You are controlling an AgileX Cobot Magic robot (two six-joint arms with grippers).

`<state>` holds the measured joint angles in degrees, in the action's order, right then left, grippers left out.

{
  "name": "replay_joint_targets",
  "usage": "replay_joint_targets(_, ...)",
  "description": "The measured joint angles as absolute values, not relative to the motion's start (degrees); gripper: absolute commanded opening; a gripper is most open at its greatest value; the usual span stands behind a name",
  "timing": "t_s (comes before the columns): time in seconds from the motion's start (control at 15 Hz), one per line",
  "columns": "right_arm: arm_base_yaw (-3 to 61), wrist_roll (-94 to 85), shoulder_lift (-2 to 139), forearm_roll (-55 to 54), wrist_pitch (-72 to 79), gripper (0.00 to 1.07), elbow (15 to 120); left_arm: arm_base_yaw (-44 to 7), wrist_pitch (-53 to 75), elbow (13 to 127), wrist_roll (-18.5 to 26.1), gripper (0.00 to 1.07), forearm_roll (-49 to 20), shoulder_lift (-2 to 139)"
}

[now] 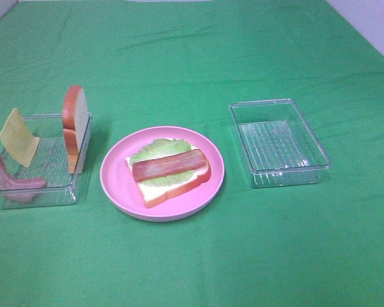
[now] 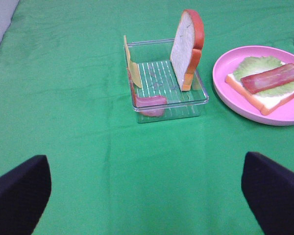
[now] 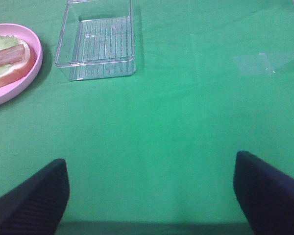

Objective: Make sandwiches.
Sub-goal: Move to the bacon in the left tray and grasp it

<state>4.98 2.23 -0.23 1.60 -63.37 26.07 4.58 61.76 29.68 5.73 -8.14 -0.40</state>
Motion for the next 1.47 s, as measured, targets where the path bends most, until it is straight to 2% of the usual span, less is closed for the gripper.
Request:
replay_joint_targets(1.2,4.98,2.29,-0.23,1.49,-63.37,0.87,26.07,4.58,61.76,29.68,5.73,1.00,-8.14,-0.17)
replay_joint_targets(1.47,4.98,2.29,-0.23,1.49,-63.37,0.87,26.07,4.58,61.48,32.77,5.73,1.00,-7.51,7.45)
